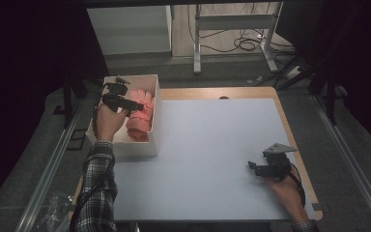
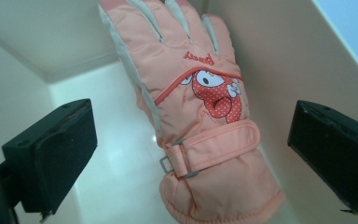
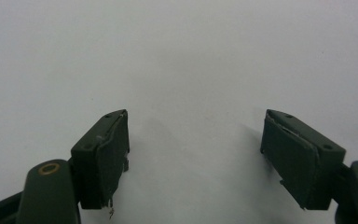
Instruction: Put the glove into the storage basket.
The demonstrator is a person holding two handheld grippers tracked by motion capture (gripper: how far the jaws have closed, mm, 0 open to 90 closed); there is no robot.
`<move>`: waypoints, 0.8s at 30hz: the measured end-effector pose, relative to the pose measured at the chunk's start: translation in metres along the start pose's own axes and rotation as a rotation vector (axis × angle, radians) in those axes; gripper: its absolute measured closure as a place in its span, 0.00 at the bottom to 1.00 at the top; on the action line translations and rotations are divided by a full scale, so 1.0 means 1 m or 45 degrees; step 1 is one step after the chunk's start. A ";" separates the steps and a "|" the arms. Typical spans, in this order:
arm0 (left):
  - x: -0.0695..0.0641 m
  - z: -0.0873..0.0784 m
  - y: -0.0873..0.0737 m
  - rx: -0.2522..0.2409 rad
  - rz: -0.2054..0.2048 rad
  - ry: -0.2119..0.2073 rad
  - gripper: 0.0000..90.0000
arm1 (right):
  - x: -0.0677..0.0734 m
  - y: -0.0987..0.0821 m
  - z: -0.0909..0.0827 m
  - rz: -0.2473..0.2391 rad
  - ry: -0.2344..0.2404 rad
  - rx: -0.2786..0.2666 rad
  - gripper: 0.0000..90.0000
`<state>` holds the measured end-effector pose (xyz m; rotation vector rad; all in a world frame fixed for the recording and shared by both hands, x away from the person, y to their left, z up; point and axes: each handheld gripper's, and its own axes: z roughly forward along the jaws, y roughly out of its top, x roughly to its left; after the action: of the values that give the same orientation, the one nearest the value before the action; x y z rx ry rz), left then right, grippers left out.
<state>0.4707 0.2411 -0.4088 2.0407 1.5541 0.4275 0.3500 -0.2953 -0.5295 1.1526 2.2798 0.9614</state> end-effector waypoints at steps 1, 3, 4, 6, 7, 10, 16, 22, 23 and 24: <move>0.001 -0.002 -0.001 -0.007 -0.002 -0.004 0.02 | 0.000 0.000 0.000 0.000 0.000 0.000 0.26; 0.001 -0.006 -0.002 -0.019 0.002 -0.020 0.02 | 0.000 0.000 0.000 0.000 0.000 0.000 0.26; 0.000 -0.008 -0.002 -0.030 0.005 -0.027 0.01 | 0.000 0.000 0.000 0.000 0.000 0.000 0.26; 0.000 -0.011 -0.003 -0.036 0.012 -0.037 0.01 | 0.000 0.000 0.000 0.000 -0.001 0.000 0.27; 0.000 -0.012 -0.004 -0.042 0.014 -0.044 0.01 | 0.000 0.000 0.000 0.000 0.000 0.000 0.26; -0.002 -0.017 -0.005 -0.058 0.027 -0.061 0.01 | 0.000 0.000 0.000 0.000 0.000 0.000 0.27; -0.011 -0.027 -0.006 -0.076 0.080 -0.086 0.01 | 0.000 0.000 0.000 0.000 -0.001 0.000 0.26; -0.019 -0.034 -0.008 -0.097 0.115 -0.118 0.01 | 0.000 0.000 0.000 0.000 -0.001 0.000 0.26; -0.021 -0.036 -0.009 -0.104 0.122 -0.127 0.01 | 0.000 0.000 0.000 0.000 -0.001 0.000 0.26; -0.023 -0.037 -0.009 -0.108 0.132 -0.133 0.01 | 0.000 0.000 0.000 0.000 -0.001 0.000 0.26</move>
<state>0.4368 0.2286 -0.3829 2.0506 1.3514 0.4115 0.3500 -0.2952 -0.5295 1.1525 2.2792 0.9612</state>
